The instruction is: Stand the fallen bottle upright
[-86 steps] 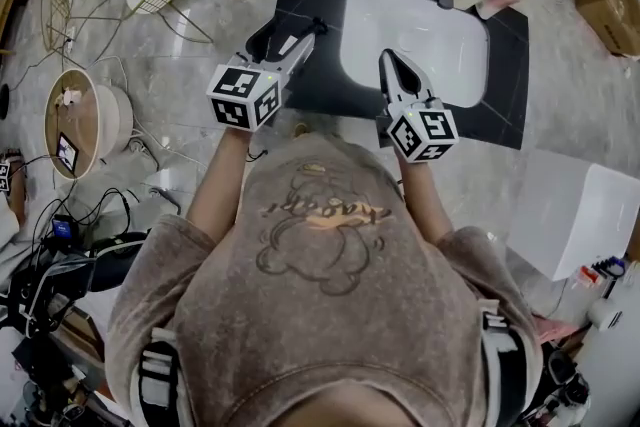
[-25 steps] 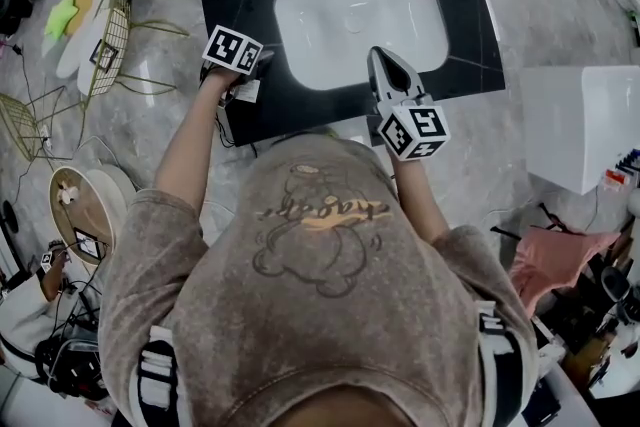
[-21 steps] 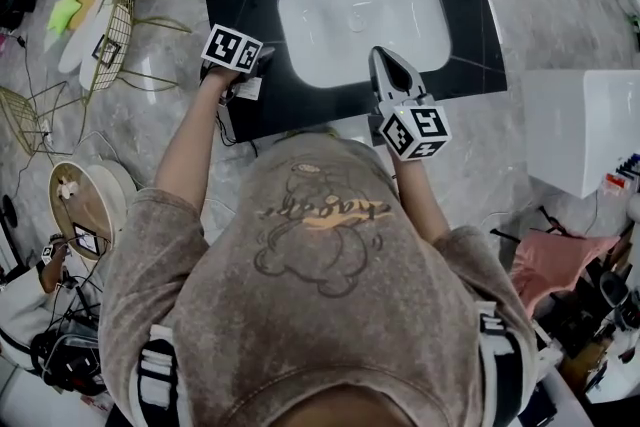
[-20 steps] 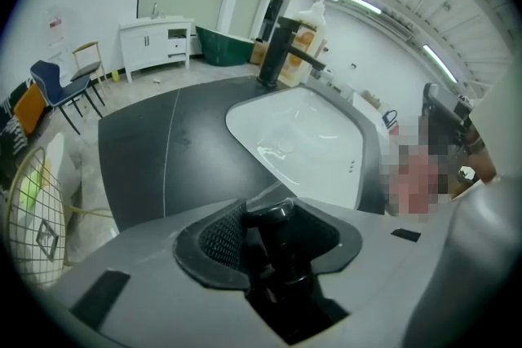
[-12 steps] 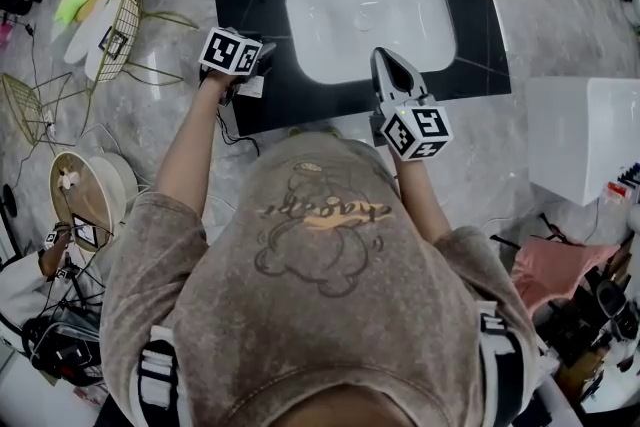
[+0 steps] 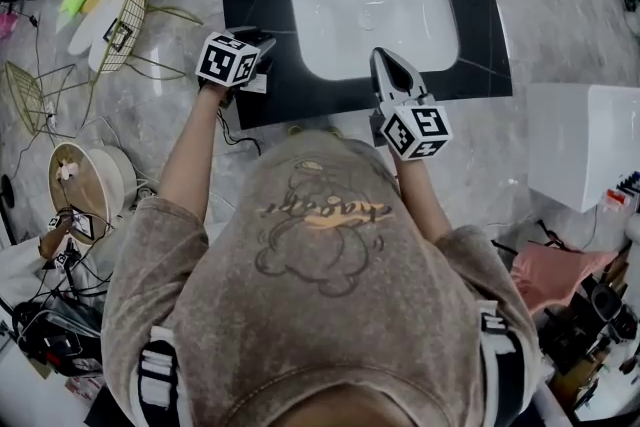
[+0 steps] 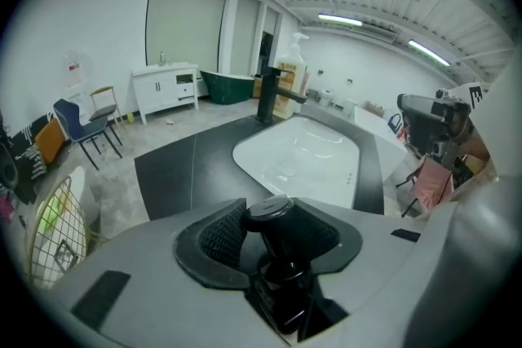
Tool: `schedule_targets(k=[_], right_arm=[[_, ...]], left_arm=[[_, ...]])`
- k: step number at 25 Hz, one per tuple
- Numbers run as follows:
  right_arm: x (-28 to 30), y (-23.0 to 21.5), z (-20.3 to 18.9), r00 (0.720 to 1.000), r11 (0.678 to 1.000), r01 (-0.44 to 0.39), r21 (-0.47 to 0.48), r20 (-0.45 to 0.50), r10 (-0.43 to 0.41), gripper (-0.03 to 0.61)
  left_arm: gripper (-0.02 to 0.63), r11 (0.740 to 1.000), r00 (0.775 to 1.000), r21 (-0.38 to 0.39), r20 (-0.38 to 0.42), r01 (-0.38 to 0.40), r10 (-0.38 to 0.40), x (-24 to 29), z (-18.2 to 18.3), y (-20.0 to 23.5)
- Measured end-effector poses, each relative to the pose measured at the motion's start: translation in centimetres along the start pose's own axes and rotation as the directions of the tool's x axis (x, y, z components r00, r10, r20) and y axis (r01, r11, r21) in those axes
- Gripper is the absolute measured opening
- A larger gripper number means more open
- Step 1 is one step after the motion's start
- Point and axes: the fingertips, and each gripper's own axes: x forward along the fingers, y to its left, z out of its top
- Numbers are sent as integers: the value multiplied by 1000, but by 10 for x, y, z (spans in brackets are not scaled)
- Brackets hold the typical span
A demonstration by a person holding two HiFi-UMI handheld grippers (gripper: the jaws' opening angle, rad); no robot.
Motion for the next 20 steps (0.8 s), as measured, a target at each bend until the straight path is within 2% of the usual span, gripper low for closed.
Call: schedule_targets(k=[8, 20], right_arm=[[-2, 5, 1, 1000, 1000, -4, -10, 1, 4, -3], [-5, 7, 2, 1000, 1000, 3, -22, -1, -3, -3]], left_arm=[[173, 999, 994, 22, 105, -40, 37, -13, 10, -1], [173, 995, 978, 40, 190, -90, 81, -21, 23, 1]])
